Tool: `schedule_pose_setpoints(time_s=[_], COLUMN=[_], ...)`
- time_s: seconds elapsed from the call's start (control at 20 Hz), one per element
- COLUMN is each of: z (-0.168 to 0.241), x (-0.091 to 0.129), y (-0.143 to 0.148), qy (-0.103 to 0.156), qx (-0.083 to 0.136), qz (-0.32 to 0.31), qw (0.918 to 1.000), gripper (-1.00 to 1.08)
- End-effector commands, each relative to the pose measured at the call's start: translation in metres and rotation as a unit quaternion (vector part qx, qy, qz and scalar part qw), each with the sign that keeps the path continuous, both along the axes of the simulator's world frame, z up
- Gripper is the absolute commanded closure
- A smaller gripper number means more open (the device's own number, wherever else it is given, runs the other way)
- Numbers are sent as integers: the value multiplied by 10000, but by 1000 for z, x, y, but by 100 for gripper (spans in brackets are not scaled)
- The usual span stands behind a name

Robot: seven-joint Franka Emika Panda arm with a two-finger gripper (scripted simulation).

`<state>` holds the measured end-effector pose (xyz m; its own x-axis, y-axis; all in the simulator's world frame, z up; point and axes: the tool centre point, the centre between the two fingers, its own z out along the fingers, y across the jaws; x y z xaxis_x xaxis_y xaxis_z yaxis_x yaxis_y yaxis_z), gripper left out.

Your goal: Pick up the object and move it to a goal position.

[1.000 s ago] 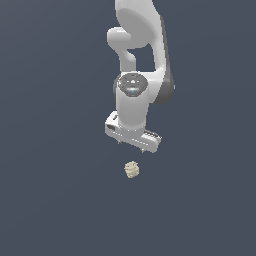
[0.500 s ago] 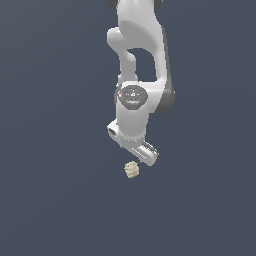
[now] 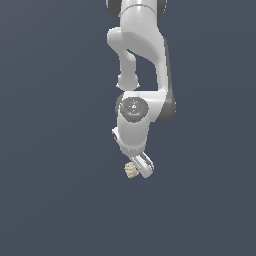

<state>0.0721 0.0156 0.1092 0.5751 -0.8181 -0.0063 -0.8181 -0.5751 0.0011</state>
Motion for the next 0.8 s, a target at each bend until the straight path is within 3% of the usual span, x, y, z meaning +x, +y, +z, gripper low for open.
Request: schedule_pose_setpoints(time_s=[0.0, 0.35, 0.75], z=[-5, -14, -17], x=[4, 11, 14], y=[1, 2, 2], qy=[-5, -15, -20], qx=[-6, -19, -25], qz=[-296, -842, -1057], qw=[9996, 9964, 9944], gripper=[-92, -92, -92])
